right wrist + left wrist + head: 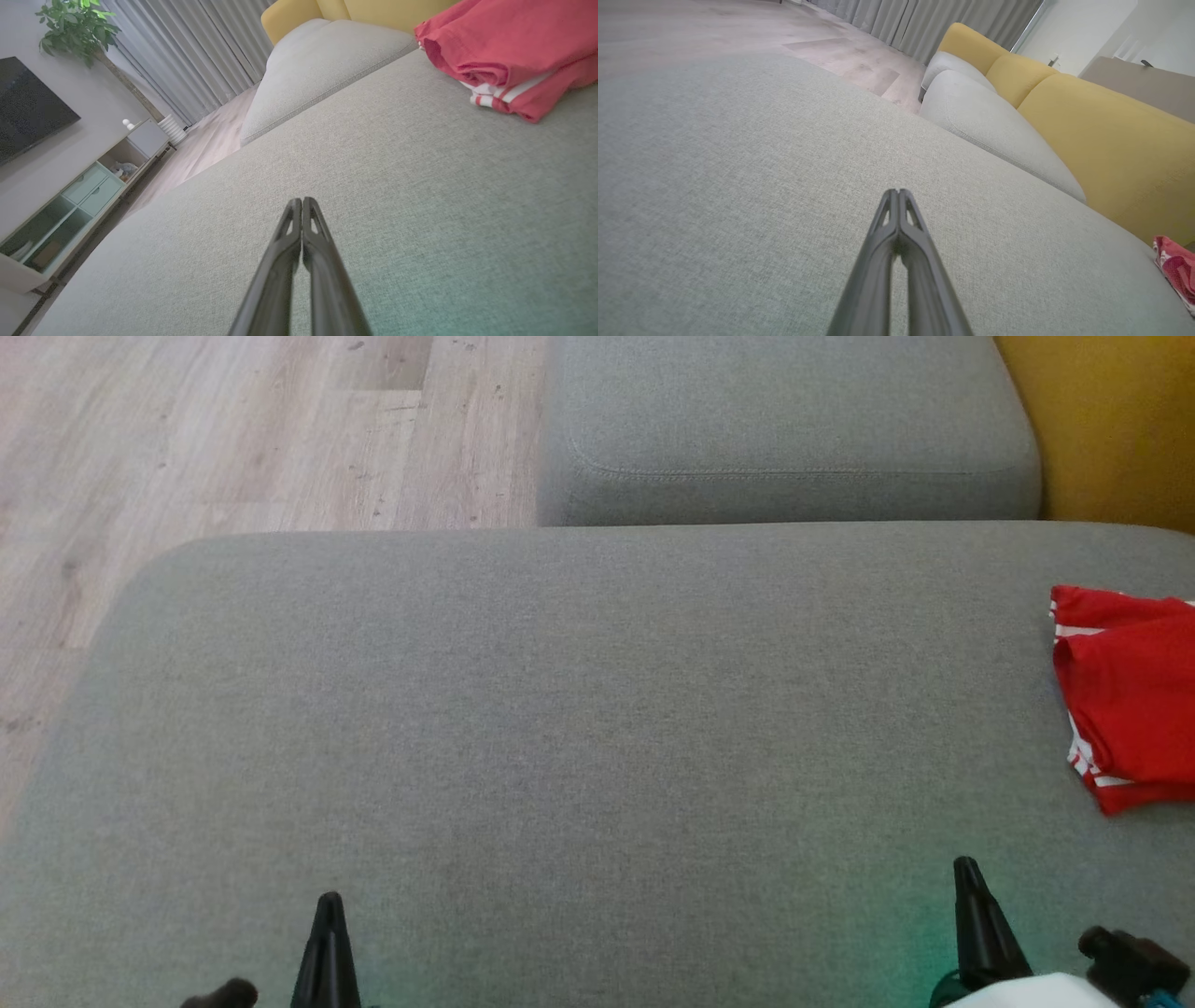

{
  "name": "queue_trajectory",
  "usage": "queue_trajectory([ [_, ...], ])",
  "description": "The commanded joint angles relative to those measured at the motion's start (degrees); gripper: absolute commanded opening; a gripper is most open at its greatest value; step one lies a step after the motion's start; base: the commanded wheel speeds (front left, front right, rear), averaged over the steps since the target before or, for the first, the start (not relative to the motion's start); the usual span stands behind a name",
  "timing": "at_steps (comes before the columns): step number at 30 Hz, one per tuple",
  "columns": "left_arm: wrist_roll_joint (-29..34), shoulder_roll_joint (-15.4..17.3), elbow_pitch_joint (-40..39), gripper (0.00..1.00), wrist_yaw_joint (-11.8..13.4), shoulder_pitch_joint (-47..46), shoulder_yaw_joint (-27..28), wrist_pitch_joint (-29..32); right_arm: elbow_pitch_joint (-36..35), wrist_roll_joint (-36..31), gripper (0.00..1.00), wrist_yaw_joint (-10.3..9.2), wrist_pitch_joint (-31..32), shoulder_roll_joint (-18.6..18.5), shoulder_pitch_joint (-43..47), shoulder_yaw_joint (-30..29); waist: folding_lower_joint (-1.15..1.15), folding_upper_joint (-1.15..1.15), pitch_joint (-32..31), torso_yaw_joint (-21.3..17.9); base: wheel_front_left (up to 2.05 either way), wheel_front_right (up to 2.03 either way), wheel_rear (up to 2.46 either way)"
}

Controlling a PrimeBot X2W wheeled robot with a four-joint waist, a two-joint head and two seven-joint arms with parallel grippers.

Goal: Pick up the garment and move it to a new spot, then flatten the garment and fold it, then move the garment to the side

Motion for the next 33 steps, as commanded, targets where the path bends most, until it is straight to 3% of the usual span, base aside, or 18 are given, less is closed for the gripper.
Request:
queue_trajectory([
  [1, -1.2, 0.7, -1.5, 0.0, -0.5, -2.7, 1.1, 0.1, -1.7, 1.4, 0.0, -0.02, 0.4, -1.0, -2.9, -0.1, 0.0, 0.0, 0.0, 0.0, 0.0, 0.0, 0.0],
  [33, -24.0, 1.1, -0.4, 0.0, -3.2, -7.7, 5.4, 5.2, -1.6, 24.1, 0.0, -0.03, 5.4, -1.4, -8.0, -2.4, -0.01, 0.0, 1.0, -1.7, 0.0, 0.0, 0.0],
])
